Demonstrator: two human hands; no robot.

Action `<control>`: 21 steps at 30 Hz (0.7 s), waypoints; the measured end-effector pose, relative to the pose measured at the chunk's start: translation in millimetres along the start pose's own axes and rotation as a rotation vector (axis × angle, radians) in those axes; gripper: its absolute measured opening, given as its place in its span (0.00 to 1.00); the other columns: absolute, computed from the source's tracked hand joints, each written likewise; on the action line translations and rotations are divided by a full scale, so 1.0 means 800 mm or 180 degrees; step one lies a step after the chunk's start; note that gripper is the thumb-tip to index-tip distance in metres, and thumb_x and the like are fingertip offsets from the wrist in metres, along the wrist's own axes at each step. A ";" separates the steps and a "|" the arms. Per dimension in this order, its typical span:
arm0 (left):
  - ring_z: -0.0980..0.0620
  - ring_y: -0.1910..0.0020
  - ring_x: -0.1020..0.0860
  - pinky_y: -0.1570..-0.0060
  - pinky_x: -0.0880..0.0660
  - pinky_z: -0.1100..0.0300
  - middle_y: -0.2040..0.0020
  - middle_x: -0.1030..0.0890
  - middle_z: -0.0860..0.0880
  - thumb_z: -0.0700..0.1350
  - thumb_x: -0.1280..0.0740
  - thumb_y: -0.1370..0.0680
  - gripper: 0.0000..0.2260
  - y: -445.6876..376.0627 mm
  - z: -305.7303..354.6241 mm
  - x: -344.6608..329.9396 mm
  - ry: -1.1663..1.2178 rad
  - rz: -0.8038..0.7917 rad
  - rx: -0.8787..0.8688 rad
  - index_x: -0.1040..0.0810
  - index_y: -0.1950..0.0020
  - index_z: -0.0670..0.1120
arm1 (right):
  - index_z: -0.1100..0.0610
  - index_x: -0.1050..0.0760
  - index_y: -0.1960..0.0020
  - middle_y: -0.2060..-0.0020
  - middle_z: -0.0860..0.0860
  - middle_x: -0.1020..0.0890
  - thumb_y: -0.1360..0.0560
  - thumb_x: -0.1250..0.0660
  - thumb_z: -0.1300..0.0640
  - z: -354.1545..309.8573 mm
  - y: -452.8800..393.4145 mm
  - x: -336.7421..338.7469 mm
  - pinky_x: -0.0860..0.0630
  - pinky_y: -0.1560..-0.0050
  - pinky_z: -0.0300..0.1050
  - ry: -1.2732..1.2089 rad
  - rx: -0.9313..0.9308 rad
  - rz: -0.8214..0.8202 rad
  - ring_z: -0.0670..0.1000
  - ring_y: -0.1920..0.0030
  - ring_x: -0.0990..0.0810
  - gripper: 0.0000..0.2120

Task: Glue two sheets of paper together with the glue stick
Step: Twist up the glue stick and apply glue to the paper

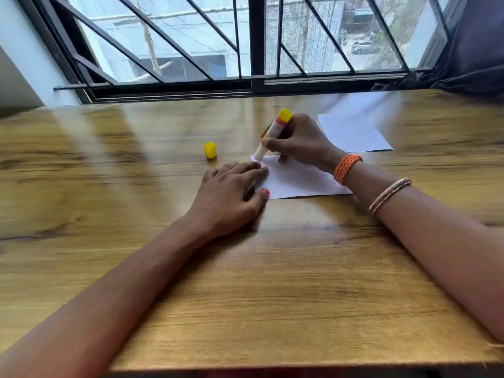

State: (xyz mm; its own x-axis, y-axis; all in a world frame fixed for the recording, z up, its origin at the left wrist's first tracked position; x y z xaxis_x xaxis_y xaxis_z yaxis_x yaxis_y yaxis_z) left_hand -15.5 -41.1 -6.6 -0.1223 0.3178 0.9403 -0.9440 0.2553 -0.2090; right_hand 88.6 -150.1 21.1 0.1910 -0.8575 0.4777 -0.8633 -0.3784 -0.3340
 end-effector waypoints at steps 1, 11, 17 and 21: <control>0.55 0.28 0.38 0.36 0.42 0.56 0.27 0.34 0.58 0.59 0.47 0.28 0.27 0.000 0.000 0.001 0.0015 0.0011 0.0001 0.33 0.29 0.57 | 0.57 0.22 0.60 0.67 0.50 0.19 0.30 0.28 0.63 -0.001 -0.001 0.000 0.21 0.70 0.46 -0.0020 0.0004 -0.0024 0.50 0.67 0.20 0.04; 0.55 0.28 0.39 0.35 0.42 0.54 0.27 0.35 0.57 0.60 0.47 0.28 0.27 0.000 -0.001 -0.001 0.0004 -0.0065 0.0053 0.33 0.29 0.57 | 0.61 0.23 0.59 0.70 0.49 0.21 0.31 0.28 0.65 -0.028 -0.014 -0.009 0.23 0.73 0.37 0.0447 0.0239 -0.0286 0.41 0.74 0.22 0.04; 0.54 0.28 0.39 0.34 0.43 0.54 0.27 0.35 0.57 0.60 0.48 0.29 0.28 0.000 -0.003 -0.003 0.0005 -0.0099 0.0079 0.34 0.29 0.57 | 0.67 0.21 0.57 0.70 0.51 0.20 0.32 0.27 0.65 -0.034 -0.019 -0.015 0.22 0.68 0.38 0.0558 0.0299 -0.0417 0.42 0.73 0.22 0.06; 0.55 0.28 0.39 0.34 0.43 0.54 0.27 0.35 0.58 0.60 0.48 0.29 0.27 0.000 -0.002 -0.003 -0.0017 -0.0089 0.0055 0.34 0.30 0.57 | 0.65 0.20 0.58 0.69 0.52 0.19 0.32 0.26 0.65 -0.031 -0.021 -0.010 0.23 0.69 0.36 0.0652 0.0281 -0.0421 0.41 0.73 0.22 0.06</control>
State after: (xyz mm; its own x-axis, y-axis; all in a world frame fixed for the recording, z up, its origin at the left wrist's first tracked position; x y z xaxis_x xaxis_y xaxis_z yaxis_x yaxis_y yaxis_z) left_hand -15.0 -40.7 -9.1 -0.0973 0.3059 0.9471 -0.9522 0.2482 -0.1779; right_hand 89.8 -128.6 42.7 0.1931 -0.7134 0.6736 -0.7913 -0.5192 -0.3230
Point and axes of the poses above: each hand's wrist, its own y-axis away from the middle knuckle, its own x-axis out of the back of the hand, z = x × y, the point moved 8 cm from there along -y, towards the middle knuckle
